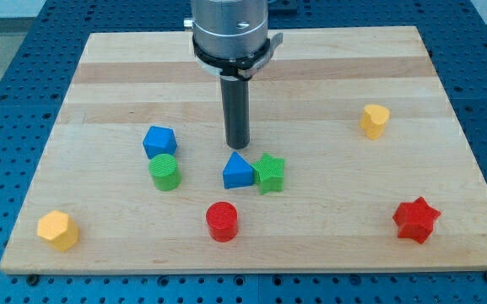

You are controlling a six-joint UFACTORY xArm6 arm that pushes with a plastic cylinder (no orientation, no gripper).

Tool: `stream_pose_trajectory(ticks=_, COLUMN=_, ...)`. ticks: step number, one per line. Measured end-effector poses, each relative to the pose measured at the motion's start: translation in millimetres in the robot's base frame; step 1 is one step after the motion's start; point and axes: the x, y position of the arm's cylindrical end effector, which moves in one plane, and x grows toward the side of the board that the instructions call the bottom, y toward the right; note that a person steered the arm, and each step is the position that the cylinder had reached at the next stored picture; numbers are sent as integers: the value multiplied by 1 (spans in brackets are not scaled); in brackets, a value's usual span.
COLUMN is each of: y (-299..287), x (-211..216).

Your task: Slide the green circle vertical to the blue cube

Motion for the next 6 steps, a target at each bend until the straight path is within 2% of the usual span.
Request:
stream_pose_trajectory(ticks=2, y=-63, x=1)
stream_pose_trajectory(ticks=6, y=-68, x=71)
